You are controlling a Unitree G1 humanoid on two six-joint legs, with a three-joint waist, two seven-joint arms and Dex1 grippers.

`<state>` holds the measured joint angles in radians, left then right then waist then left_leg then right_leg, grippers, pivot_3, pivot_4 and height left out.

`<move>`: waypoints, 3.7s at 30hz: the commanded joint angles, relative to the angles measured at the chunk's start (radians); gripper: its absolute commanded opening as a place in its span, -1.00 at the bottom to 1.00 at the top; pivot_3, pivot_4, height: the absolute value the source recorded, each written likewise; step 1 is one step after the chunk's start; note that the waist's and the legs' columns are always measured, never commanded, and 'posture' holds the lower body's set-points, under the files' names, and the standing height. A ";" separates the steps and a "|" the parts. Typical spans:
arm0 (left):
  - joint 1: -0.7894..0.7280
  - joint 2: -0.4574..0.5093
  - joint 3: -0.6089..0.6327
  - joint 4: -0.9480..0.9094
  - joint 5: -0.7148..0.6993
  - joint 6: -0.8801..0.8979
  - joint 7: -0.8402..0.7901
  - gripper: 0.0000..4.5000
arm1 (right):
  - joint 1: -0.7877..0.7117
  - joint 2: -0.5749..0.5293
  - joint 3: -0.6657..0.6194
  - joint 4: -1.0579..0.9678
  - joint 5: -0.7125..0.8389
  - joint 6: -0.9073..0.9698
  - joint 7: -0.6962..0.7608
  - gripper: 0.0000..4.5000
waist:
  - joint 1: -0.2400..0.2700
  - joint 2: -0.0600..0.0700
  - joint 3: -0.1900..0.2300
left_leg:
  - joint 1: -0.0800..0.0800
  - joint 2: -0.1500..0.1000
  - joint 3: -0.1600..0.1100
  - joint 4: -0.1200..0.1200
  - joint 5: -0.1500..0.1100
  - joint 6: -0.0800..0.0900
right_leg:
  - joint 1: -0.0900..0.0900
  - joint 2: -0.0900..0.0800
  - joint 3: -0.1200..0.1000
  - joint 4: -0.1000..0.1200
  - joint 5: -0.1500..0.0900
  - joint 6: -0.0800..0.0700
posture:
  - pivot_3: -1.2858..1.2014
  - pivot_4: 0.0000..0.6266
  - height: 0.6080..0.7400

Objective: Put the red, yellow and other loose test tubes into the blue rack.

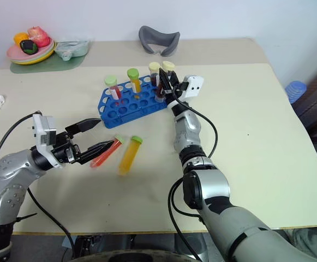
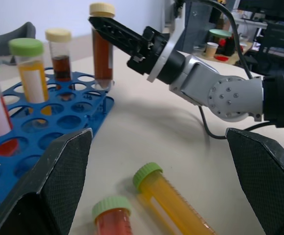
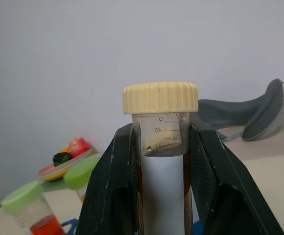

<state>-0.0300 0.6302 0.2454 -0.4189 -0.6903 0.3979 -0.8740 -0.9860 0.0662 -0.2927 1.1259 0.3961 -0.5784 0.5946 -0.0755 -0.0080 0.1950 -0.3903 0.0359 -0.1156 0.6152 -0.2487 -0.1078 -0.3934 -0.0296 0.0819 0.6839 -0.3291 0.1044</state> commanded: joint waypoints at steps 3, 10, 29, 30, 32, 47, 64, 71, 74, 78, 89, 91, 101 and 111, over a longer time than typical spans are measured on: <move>0.006 0.011 0.032 -0.051 -0.031 0.011 0.009 1.00 | -0.033 -0.009 -0.024 0.052 -0.012 -0.001 -0.018 -0.64 | 0.000 0.000 0.000 | 0.000 0.000 0.000 0.000 0.000 0.000 | 0.001 0.000 0.000 0.000 0.000 0.000 | 0.03 -0.52 1.00; 0.003 0.007 0.027 -0.060 -0.032 0.010 0.021 1.00 | -0.049 -0.025 -0.003 0.097 -0.081 -0.014 -0.078 -0.64 | 0.001 0.000 0.000 | 0.000 0.000 0.000 0.000 0.000 0.000 | 0.001 0.000 0.000 0.000 0.000 0.000 | 0.03 -0.52 1.00; 0.009 0.002 0.026 -0.077 -0.041 0.003 0.046 1.00 | -0.035 -0.034 0.022 0.130 -0.205 -0.078 -0.220 -0.64 | 0.003 -0.001 -0.001 | 0.001 0.000 0.000 0.000 0.000 0.000 | 0.002 0.000 0.000 0.000 0.000 0.000 | 0.03 -0.52 1.00; 0.009 0.002 0.026 -0.078 -0.041 0.003 0.047 1.00 | -0.034 -0.033 0.023 0.130 -0.209 -0.079 -0.224 -0.64 | 0.003 -0.001 -0.001 | 0.001 0.000 0.000 0.000 0.000 0.000 | 0.002 0.000 0.000 0.000 0.000 0.000 | 0.03 -0.52 1.00; 0.009 0.001 0.025 -0.080 -0.043 0.004 0.049 1.00 | -0.034 -0.032 0.024 0.131 -0.214 -0.080 -0.229 -0.64 | 0.003 -0.001 -0.001 | 0.001 0.000 0.000 0.000 0.000 0.000 | 0.002 0.000 0.000 0.000 0.000 0.000 | 0.03 -0.52 1.00; 0.027 0.004 0.030 -0.096 -0.053 0.003 0.064 1.00 | -0.020 -0.028 0.073 0.137 -0.287 -0.090 -0.298 -0.64 | 0.003 0.000 -0.001 | 0.001 0.000 0.000 0.000 0.000 0.000 | 0.002 0.000 0.000 0.000 0.000 0.000 | 0.03 -0.52 1.00; 0.011 -0.005 0.010 -0.079 -0.051 -0.004 0.057 1.00 | -0.012 -0.017 0.033 0.117 -0.224 -0.090 -0.249 -0.64 | 0.003 -0.001 -0.001 | 0.004 0.000 0.000 0.000 0.000 0.000 | 0.005 0.000 0.000 0.000 0.000 0.000 | 0.03 -0.52 1.00; 0.011 -0.010 0.011 -0.084 -0.053 -0.001 0.057 1.00 | -0.049 0.010 0.003 0.122 -0.205 -0.107 -0.284 -0.64 | 0.002 -0.001 -0.001 | 0.004 0.000 0.000 0.000 0.000 0.000 | 0.004 0.000 0.000 0.000 0.000 0.000 | 0.03 -0.52 1.00; 0.016 -0.010 0.015 -0.091 -0.055 0.001 0.059 1.00 | -0.053 0.019 0.000 0.123 -0.206 -0.122 -0.282 -0.64 | 0.002 -0.001 -0.001 | 0.004 0.000 0.000 0.000 0.000 0.000 | 0.004 0.000 0.000 0.000 0.000 0.000 | 0.03 -0.52 1.00; 0.023 -0.010 0.020 -0.097 -0.059 0.003 0.063 1.00 | -0.051 0.030 -0.005 0.121 -0.202 -0.156 -0.262 -0.64 | 0.001 -0.001 -0.001 | 0.004 0.000 0.000 0.000 0.000 0.000 | 0.004 0.000 0.000 0.000 0.000 0.000 | 0.03 -0.52 1.00; 0.056 -0.002 0.036 -0.132 -0.078 0.012 0.081 1.00 | -0.085 0.028 0.001 0.149 -0.239 -0.168 -0.321 -0.64 | 0.000 0.000 -0.001 | 0.004 0.000 0.000 0.000 0.000 0.000 | 0.004 0.000 0.000 0.000 0.000 0.000 | 0.03 -0.52 1.00; 0.060 0.001 0.038 -0.138 -0.082 0.013 0.085 1.00 | -0.093 0.017 0.001 0.154 -0.245 -0.162 -0.330 -0.64 | 0.000 0.000 -0.001 | 0.004 0.000 0.000 0.000 0.000 0.000 | 0.004 0.000 0.000 0.000 0.000 0.000 | 0.03 -0.52 1.00; 0.086 0.014 0.058 -0.162 -0.102 0.016 0.100 1.00 | -0.104 -0.019 0.021 0.174 -0.297 -0.143 -0.429 -0.64 | 0.003 0.000 -0.001 | 0.003 0.000 0.000 0.000 0.000 0.000 | 0.003 0.000 0.000 0.000 0.000 0.000 | 0.03 -0.52 1.00; 0.090 0.016 0.066 -0.168 -0.103 0.022 0.105 1.00 | -0.075 -0.009 0.031 0.161 -0.309 -0.200 -0.421 -0.64 | 0.004 0.000 -0.001 | 0.003 0.000 0.000 0.000 0.000 -0.001 | 0.004 0.000 0.000 -0.001 0.000 0.000 | 0.03 -0.52 1.00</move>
<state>0.0591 0.6409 0.2914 -0.5519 -0.7765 0.4255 -0.7670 -1.0689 0.0617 -0.2603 1.2959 0.0915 -0.7489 0.1710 -0.0718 -0.0081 0.1941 -0.3873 0.0358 -0.1158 0.6148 -0.2485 -0.1083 -0.3899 -0.0297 0.0819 0.6833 -0.3292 0.1041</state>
